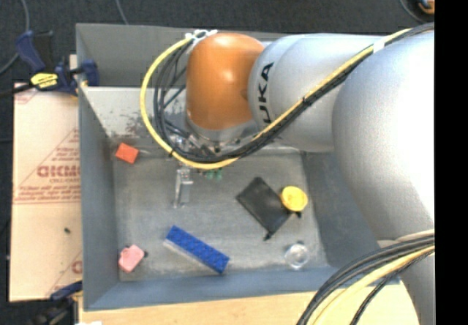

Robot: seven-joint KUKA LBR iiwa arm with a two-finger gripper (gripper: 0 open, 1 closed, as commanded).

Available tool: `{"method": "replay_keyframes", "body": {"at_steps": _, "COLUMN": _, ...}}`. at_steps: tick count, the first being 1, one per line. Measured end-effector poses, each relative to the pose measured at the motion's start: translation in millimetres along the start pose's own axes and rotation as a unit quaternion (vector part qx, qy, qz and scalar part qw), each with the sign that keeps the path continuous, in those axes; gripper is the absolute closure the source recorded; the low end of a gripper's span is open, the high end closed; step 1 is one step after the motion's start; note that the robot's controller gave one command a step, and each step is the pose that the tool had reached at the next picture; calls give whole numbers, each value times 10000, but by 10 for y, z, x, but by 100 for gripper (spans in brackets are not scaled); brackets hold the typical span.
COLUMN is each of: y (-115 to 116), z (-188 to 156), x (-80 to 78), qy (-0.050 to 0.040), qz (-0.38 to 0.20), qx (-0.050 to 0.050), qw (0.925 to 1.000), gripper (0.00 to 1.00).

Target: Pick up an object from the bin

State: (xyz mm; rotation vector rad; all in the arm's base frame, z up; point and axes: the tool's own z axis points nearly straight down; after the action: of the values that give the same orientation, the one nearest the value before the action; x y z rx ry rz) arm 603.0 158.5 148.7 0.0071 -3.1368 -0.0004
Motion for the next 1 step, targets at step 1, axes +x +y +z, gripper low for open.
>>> {"method": "replay_keyframes", "body": {"at_steps": 1, "y": -8, "z": -51, "x": -20, "qy": -41, "qz": 22, "qx": -6, "qw": 10000, "gripper": 0}}
